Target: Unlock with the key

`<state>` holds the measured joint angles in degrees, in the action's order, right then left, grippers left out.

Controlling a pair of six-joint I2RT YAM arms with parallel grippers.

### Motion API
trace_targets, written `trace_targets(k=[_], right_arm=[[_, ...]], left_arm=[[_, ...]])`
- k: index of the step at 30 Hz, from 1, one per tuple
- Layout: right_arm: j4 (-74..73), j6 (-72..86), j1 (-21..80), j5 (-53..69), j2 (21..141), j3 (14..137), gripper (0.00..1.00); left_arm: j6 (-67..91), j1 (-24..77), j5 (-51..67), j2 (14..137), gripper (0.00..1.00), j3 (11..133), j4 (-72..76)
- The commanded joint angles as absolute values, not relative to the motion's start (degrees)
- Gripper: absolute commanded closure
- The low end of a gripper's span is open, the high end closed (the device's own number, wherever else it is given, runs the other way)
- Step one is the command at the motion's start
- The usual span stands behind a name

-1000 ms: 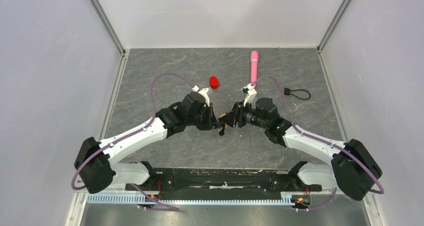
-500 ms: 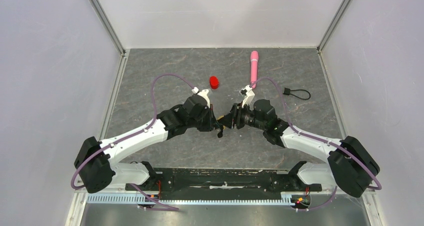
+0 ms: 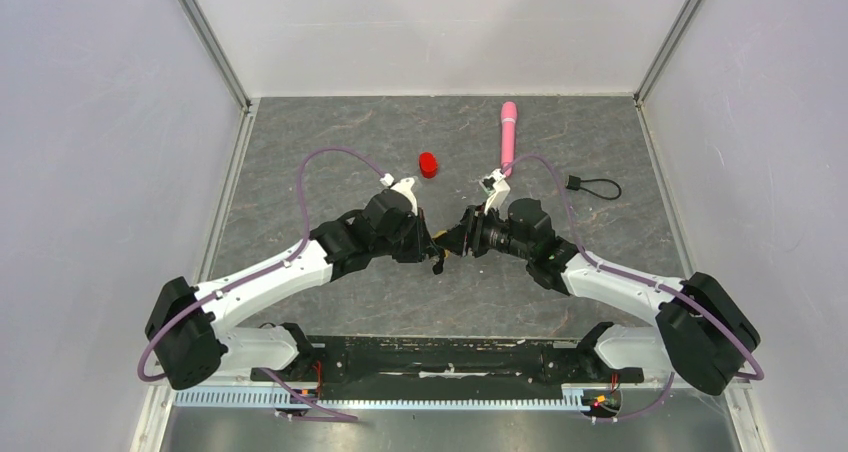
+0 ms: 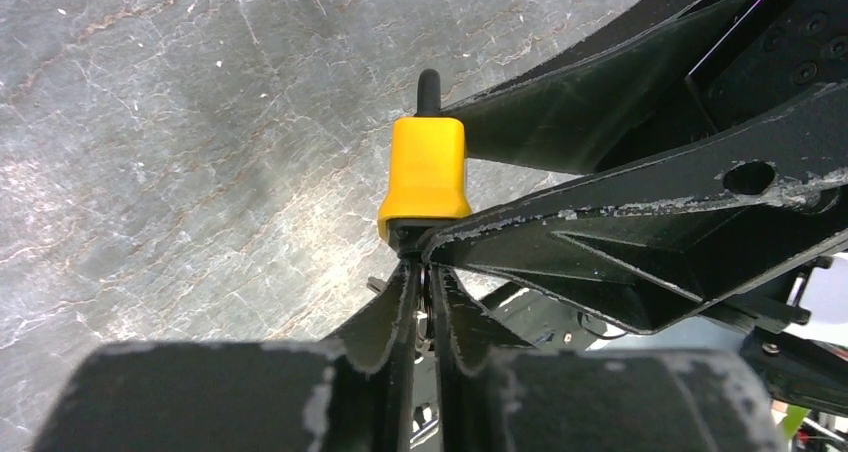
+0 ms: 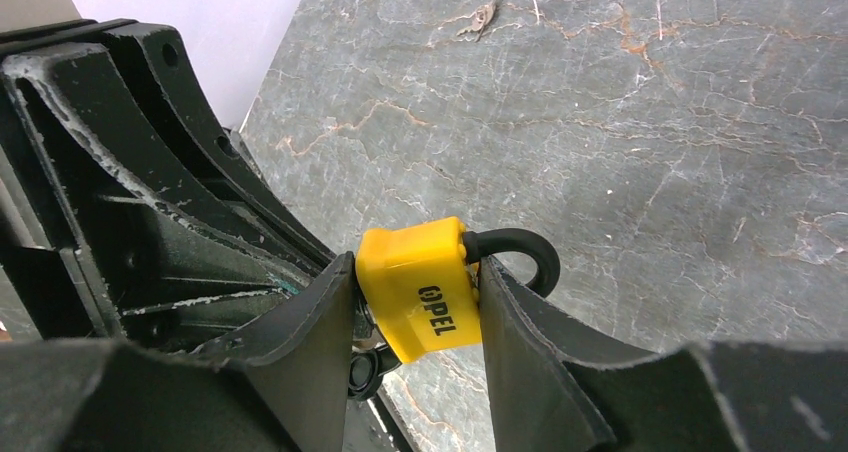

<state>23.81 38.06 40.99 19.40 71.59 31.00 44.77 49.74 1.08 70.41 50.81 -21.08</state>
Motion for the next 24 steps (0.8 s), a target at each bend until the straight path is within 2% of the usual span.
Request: trace_targets(k=[1,6,9,13,17,24], right_arm=[[27.0,38.6,43.5,24.9,68.5,33.6,1.00],[21.1,37.2,43.5,18.4,68.6,33.8,1.00],[20.8,38.0,43.4,17.8,69.3,33.7,1.00],[19.3,38.3,43.4,16.5,69.3,34.0,1.00],[17.9,38.2,43.5,15.2,68.8,34.3,1.00],[14.7,38.7,43.4,11.4,68.3,34.7,1.00]], left_arm=[[47.1,48.7,-2.4,70.4,0.77,51.6,-13.5],[46.7,48.7,-4.1,67.1,0.48,51.4,-15.4],[46.6,48.7,-4.3,66.1,0.41,50.8,-15.5],[46.4,48.7,-4.0,65.2,0.43,49.0,-13.4],[46.5,48.7,-2.7,65.4,0.58,47.7,-11.2],[47.6,49.2,-2.7,64.7,0.60,45.7,-11.1]])
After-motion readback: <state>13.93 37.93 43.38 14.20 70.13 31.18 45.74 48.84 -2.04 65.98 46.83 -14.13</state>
